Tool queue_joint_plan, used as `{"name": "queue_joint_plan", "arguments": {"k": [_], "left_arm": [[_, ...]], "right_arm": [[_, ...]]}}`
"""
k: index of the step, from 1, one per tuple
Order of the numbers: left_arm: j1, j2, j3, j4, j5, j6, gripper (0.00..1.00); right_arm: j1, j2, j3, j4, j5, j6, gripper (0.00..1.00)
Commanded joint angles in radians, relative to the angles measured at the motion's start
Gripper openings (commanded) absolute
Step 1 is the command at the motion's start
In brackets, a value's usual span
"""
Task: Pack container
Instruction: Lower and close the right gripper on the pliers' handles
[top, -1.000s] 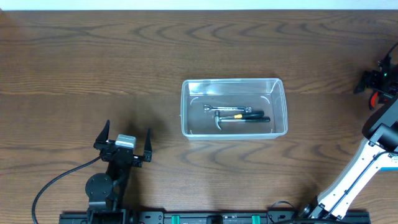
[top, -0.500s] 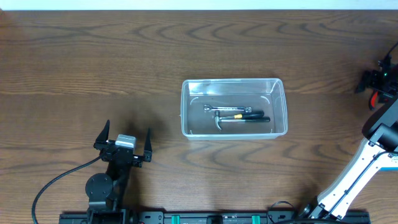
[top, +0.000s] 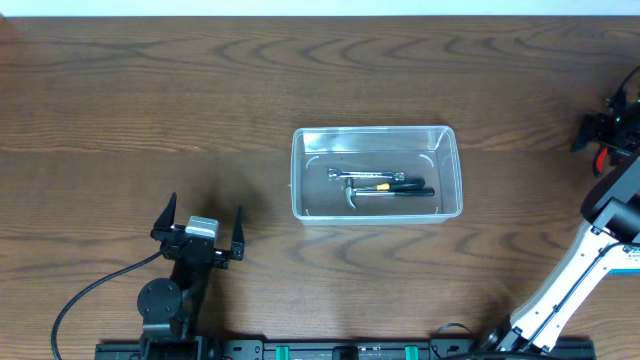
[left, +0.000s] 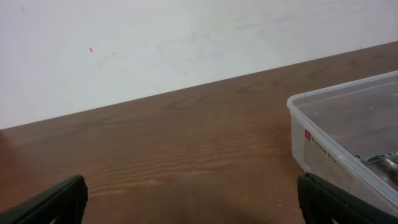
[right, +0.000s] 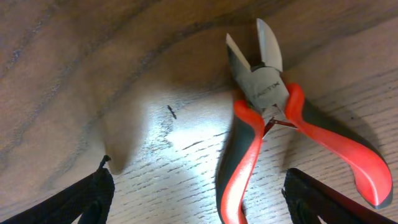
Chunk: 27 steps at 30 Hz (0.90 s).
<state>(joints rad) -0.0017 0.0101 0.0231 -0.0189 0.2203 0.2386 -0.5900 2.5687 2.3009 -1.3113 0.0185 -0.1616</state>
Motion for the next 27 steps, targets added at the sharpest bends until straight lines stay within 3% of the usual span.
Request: {"name": "queue_joint_plan", "arguments": {"k": [1, 27], "left_arm": [[0.003, -0.006, -0.019, -0.032, 0.003, -0.005, 0.98], [0.003, -0.006, -0.019, -0.032, 0.003, -0.005, 0.98]], "right_arm": [[0.016, 0.009, 0.0, 0.002, 0.015, -0.016, 0.89], [0.014, 0.019, 0.0, 0.004, 0.007, -0.016, 0.89]]}}
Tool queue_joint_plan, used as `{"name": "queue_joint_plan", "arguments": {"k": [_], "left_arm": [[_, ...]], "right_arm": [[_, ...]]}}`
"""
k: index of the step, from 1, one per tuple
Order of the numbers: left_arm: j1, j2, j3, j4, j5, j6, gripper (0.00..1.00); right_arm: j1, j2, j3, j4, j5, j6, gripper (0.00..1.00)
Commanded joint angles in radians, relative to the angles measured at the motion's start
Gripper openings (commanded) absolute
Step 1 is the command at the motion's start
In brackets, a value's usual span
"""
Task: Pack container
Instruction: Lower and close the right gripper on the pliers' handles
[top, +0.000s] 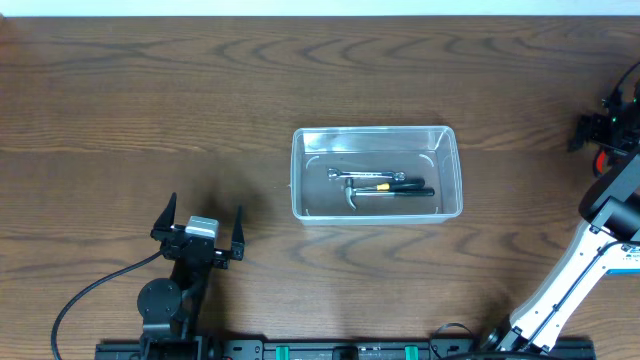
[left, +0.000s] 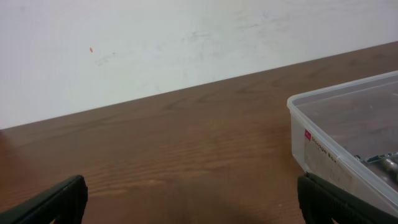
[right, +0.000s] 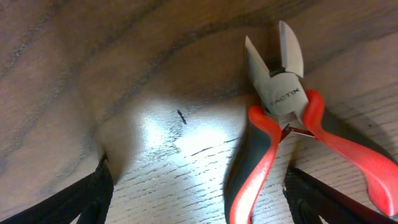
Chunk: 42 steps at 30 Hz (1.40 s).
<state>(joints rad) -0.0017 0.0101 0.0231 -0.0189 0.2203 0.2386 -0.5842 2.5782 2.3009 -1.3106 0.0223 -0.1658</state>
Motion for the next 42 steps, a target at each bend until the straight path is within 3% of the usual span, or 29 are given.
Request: {"name": "queue_joint_plan", "arguments": {"k": [1, 9, 14, 25, 37, 42], "left_arm": [[0.003, -0.006, -0.019, -0.032, 0.003, -0.005, 0.98], [0.003, -0.006, -0.019, -0.032, 0.003, -0.005, 0.98], [0.003, -0.006, -0.019, -0.032, 0.003, -0.005, 0.98], [0.003, -0.006, -0.019, -0.032, 0.003, -0.005, 0.98], [0.003, -0.006, -0.019, -0.032, 0.003, -0.005, 0.98], [0.003, -0.006, -0.019, -0.032, 0.003, -0.005, 0.98]], "right_arm": [[0.008, 0.01, 0.0, 0.005, 0.003, -0.012, 0.9], [0.009, 0.01, 0.0, 0.008, 0.003, -0.011, 0.9], [0.008, 0.01, 0.0, 0.009, 0.003, -0.011, 0.85], [0.007, 0.01, 0.0, 0.017, 0.003, 0.024, 0.63], [0.003, 0.01, 0.0, 0.017, 0.004, 0.076, 0.49], [0.003, 0.01, 0.0, 0.017, 0.004, 0.084, 0.39]]}}
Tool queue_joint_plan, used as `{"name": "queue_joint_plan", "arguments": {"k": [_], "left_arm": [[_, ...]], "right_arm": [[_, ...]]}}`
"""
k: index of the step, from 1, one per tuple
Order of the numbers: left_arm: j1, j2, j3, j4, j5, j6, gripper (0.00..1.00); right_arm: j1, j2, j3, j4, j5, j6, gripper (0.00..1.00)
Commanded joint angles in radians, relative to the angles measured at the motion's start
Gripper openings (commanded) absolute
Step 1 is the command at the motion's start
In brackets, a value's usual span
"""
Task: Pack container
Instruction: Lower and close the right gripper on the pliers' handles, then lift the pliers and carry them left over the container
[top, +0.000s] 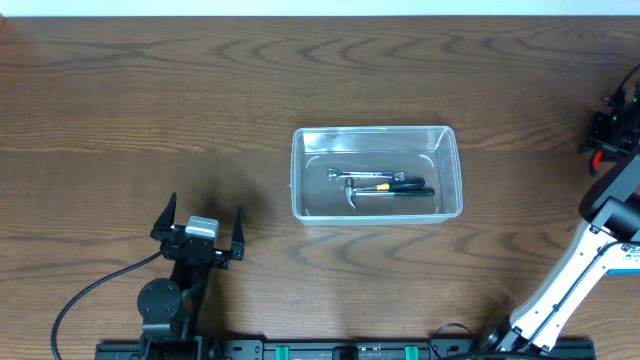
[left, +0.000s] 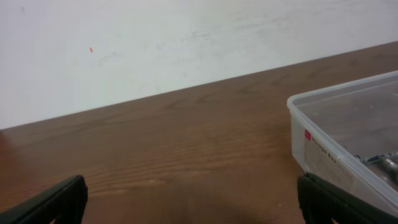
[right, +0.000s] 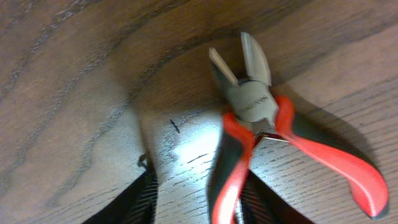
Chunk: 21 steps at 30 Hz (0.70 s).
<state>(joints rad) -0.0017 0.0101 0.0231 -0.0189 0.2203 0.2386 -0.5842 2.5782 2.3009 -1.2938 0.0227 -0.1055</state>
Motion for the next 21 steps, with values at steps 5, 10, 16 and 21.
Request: {"name": "queue_joint_plan", "arguments": {"k": [5, 10, 16, 21], "left_arm": [[0.003, -0.006, -0.019, -0.032, 0.003, -0.005, 0.98], [0.003, -0.006, -0.019, -0.032, 0.003, -0.005, 0.98], [0.003, -0.006, -0.019, -0.032, 0.003, -0.005, 0.98], [0.003, -0.006, -0.019, -0.032, 0.003, -0.005, 0.98]], "right_arm": [[0.002, 0.01, 0.0, 0.0, 0.003, 0.039, 0.33], [0.002, 0.01, 0.0, 0.0, 0.003, 0.049, 0.22], [0.003, 0.01, 0.0, -0.001, 0.003, 0.05, 0.07], [0.005, 0.009, 0.0, -0.009, -0.002, 0.049, 0.01]]}}
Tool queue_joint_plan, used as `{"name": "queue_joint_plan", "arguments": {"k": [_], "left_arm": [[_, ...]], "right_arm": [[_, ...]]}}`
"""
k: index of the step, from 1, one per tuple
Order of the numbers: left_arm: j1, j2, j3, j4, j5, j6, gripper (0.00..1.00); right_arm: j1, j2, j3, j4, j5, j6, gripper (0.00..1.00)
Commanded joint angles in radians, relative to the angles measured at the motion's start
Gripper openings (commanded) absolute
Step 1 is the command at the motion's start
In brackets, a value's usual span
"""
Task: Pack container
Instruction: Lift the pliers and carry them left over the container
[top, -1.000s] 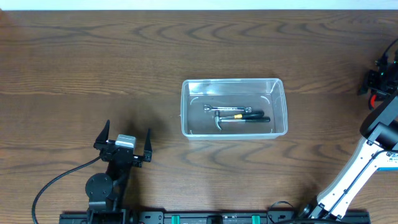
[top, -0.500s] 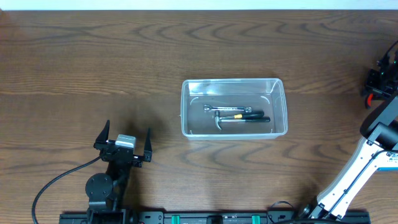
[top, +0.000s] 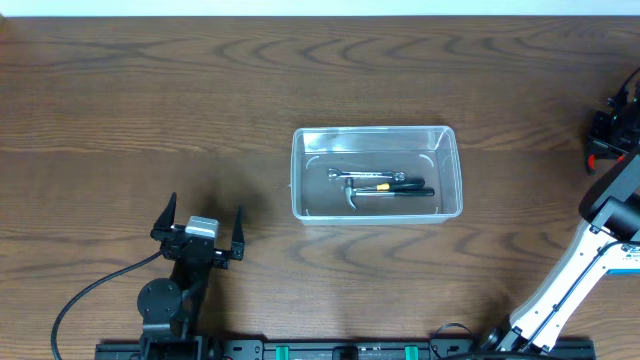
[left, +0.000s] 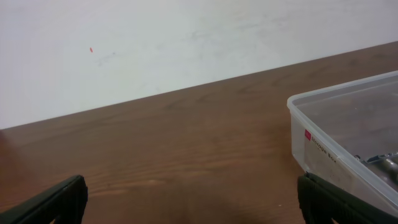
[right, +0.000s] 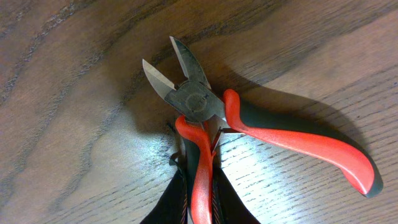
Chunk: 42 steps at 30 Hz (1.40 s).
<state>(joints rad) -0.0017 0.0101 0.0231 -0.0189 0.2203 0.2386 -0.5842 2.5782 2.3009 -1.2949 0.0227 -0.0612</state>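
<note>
A clear plastic container (top: 376, 172) stands mid-table with a hammer and other hand tools (top: 380, 184) inside; its corner shows in the left wrist view (left: 348, 143). Red-and-black side cutters (right: 249, 134) lie on the wood at the far right edge (top: 597, 148). My right gripper (right: 198, 199) is shut on one handle of the cutters, the other handle splayed out to the right. My left gripper (left: 193, 202) sits open at the front left (top: 198, 232), holding nothing.
The wooden table's far edge meets a white wall (left: 155, 43). A black cable (top: 90, 290) trails from the left arm's base at the front left. The right arm's white links (top: 575, 270) rise along the right edge.
My right gripper's fingers were part-way closed around one cutter handle; now they are shut on it. The cutters have turned slightly in the wrist view. The left arm is unchanged.
My right gripper stood open over the cutters at the table's right edge, fingers wide on either side. It stayed open a little later, then narrowed around the left handle, and now grips it. The left arm and the container did not move.
</note>
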Motion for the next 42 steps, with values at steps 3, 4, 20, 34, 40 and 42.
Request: {"name": "queue_joint_plan", "arguments": {"k": [3, 4, 20, 34, 40, 42], "left_arm": [[0.003, -0.006, -0.019, -0.032, 0.003, -0.005, 0.98], [0.003, -0.006, -0.019, -0.032, 0.003, -0.005, 0.98], [0.003, -0.006, -0.019, -0.032, 0.003, -0.005, 0.98], [0.003, -0.006, -0.019, -0.032, 0.003, -0.005, 0.98], [0.003, -0.006, -0.019, -0.032, 0.003, -0.005, 0.98], [0.003, -0.006, -0.019, -0.032, 0.003, -0.005, 0.98]], "right_arm": [[0.016, 0.006, 0.002, -0.027, -0.024, 0.0, 0.01], [0.022, 0.002, 0.002, -0.032, -0.041, -0.012, 0.01], [0.328, -0.372, 0.003, -0.066, -0.169, -0.361, 0.01], [0.788, -0.65, 0.002, -0.312, -0.174, -0.472, 0.01], [0.986, -0.626, -0.005, -0.401, -0.172, -0.46, 0.02], [1.029, -0.618, -0.007, -0.403, -0.169, -0.459, 0.02]]}}
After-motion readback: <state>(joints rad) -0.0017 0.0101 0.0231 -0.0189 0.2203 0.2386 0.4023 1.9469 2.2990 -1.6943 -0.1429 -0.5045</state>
